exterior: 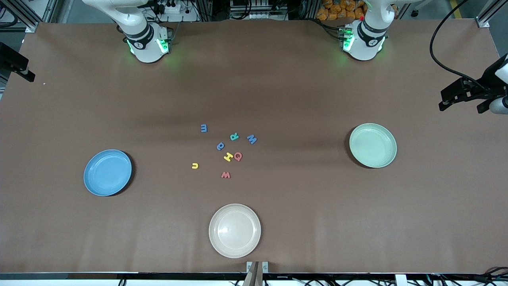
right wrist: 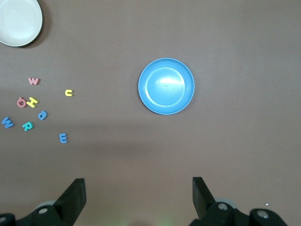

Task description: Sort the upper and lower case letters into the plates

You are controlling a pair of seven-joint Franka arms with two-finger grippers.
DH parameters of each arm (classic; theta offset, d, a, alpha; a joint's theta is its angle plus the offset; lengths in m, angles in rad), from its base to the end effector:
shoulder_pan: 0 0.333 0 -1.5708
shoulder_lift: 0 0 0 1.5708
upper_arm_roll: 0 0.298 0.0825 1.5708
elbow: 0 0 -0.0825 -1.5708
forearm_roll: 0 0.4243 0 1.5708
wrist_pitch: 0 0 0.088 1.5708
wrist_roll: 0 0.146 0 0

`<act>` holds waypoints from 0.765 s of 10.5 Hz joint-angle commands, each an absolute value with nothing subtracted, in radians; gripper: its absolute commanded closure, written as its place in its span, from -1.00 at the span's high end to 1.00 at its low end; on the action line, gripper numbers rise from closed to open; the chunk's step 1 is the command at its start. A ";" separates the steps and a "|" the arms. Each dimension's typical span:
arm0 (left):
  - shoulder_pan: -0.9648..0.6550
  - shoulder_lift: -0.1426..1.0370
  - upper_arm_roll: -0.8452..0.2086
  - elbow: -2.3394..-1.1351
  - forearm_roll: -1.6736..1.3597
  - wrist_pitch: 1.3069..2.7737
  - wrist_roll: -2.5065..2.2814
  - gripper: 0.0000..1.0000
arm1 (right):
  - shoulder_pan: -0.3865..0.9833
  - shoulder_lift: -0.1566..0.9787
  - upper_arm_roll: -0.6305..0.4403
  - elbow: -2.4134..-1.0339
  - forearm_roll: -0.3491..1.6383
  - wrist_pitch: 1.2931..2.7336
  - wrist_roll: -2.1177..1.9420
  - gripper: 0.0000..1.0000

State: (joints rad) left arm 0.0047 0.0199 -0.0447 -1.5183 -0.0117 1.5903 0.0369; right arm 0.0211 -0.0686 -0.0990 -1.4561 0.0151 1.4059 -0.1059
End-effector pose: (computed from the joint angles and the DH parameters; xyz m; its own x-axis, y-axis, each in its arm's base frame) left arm 0.6047 -0.0257 0.5844 0.9957 -0.0765 0.0525 -0.0771 -0.9970 0.0106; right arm 0.5532 -0.0428 0.6499 0.9993 0.0306 0.0203 0.0310 -0.9993 -0.0196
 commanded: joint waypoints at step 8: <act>0.011 0.011 -0.037 -1.519 0.000 1.563 0.043 1.00 | 0.015 -0.071 -0.104 -1.471 0.017 1.396 -0.150 1.00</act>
